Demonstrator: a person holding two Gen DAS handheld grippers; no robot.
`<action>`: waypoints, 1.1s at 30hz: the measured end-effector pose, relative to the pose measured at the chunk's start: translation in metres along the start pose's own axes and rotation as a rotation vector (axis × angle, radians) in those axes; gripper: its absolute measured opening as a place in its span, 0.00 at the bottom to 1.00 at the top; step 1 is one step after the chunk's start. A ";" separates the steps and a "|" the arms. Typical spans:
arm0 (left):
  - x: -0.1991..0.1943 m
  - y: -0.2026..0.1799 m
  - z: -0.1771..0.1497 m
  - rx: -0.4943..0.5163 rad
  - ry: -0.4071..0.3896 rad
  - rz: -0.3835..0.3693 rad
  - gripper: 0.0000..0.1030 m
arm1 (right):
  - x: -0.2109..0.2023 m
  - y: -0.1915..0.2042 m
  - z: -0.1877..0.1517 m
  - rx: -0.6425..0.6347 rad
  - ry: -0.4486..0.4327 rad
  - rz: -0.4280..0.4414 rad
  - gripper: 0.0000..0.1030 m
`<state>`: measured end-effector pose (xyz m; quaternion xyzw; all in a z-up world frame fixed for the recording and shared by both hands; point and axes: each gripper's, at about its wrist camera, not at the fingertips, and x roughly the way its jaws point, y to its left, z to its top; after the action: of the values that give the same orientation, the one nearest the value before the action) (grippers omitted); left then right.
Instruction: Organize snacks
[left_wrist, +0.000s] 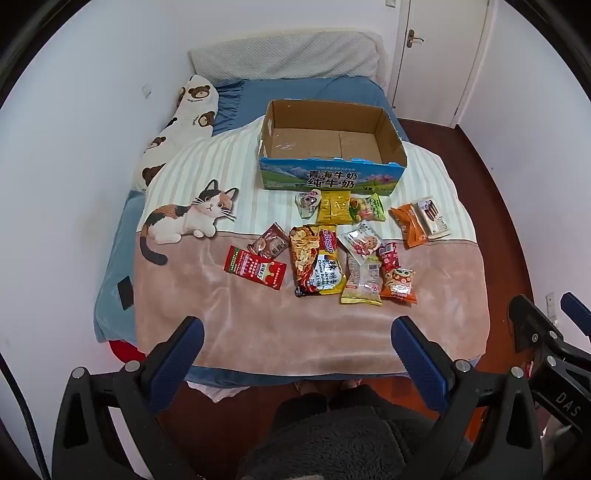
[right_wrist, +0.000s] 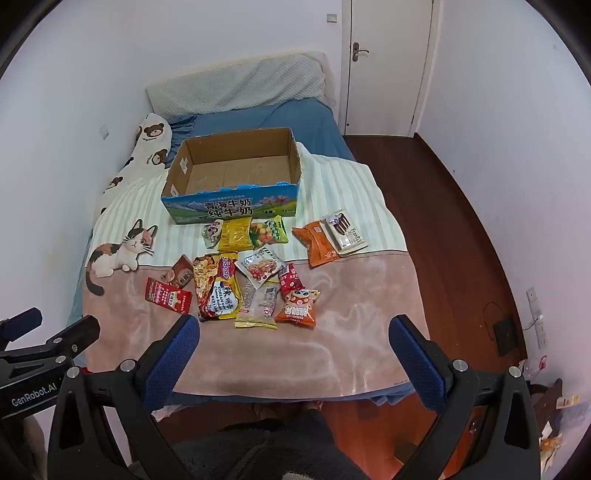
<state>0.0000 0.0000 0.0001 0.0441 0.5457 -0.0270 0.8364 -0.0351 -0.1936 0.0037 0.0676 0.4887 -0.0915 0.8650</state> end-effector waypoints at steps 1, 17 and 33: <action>0.000 0.000 0.000 0.002 -0.001 0.002 1.00 | 0.000 0.000 0.000 -0.002 0.004 -0.007 1.00; -0.002 -0.007 0.000 -0.008 -0.004 -0.004 1.00 | 0.004 -0.001 -0.002 -0.003 0.006 0.009 1.00; -0.002 -0.007 -0.003 -0.016 -0.009 -0.009 1.00 | -0.001 -0.004 0.002 0.003 0.011 0.023 1.00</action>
<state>-0.0038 -0.0063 0.0002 0.0348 0.5424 -0.0265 0.8390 -0.0343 -0.1978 0.0053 0.0751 0.4925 -0.0818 0.8632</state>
